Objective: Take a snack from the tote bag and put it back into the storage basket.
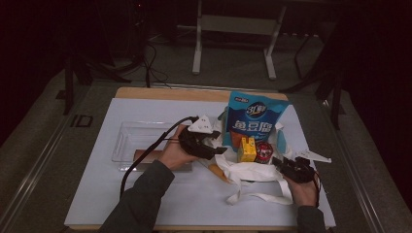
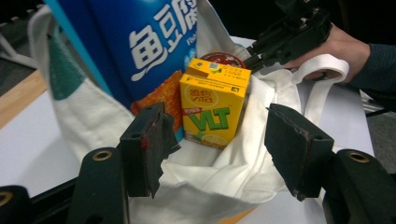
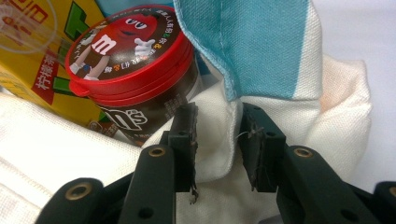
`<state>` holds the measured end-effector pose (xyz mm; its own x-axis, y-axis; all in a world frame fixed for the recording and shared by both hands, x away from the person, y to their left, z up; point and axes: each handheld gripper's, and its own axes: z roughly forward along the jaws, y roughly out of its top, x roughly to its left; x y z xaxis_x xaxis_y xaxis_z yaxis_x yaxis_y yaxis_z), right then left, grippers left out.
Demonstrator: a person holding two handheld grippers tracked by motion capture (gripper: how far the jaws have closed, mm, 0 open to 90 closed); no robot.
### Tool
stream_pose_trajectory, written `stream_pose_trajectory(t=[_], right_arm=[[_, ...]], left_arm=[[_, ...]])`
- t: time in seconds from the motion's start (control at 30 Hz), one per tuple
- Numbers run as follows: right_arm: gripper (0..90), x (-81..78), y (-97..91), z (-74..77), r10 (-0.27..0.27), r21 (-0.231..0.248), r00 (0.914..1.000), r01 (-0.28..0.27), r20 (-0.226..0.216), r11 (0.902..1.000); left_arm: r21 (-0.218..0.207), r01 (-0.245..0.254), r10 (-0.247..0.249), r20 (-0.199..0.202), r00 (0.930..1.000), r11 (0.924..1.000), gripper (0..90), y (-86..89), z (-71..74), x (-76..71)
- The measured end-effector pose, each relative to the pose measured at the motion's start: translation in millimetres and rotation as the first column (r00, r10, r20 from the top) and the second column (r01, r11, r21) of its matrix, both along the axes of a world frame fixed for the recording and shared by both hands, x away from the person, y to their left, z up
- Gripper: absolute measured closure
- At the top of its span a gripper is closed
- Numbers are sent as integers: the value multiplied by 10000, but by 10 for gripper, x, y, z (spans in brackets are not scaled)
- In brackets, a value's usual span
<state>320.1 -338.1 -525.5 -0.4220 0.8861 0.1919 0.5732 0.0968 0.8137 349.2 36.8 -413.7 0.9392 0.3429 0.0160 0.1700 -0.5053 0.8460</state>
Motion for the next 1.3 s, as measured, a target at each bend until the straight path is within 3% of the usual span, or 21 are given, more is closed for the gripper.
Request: stream_pose_trajectory(t=[0.9, 1.13, 1.3], right_arm=[[669, 1, -2, -1, 20, 27, 10000, -20, -4, 10000], [667, 2, -3, -3, 25, 49, 10000, -25, 6, 10000], [665, 3, -5, -4, 43, 73, 10000, -43, 11, 10000]], left_arm=[[542, 659, -647, -247, 9976, 9964, 393, -421, -49, 33], [571, 574, -543, -540, 9971, 9967, 375, -485, -94, 84], [506, 438, -410, -553, 9976, 9978, 416, -527, -120, 110]])
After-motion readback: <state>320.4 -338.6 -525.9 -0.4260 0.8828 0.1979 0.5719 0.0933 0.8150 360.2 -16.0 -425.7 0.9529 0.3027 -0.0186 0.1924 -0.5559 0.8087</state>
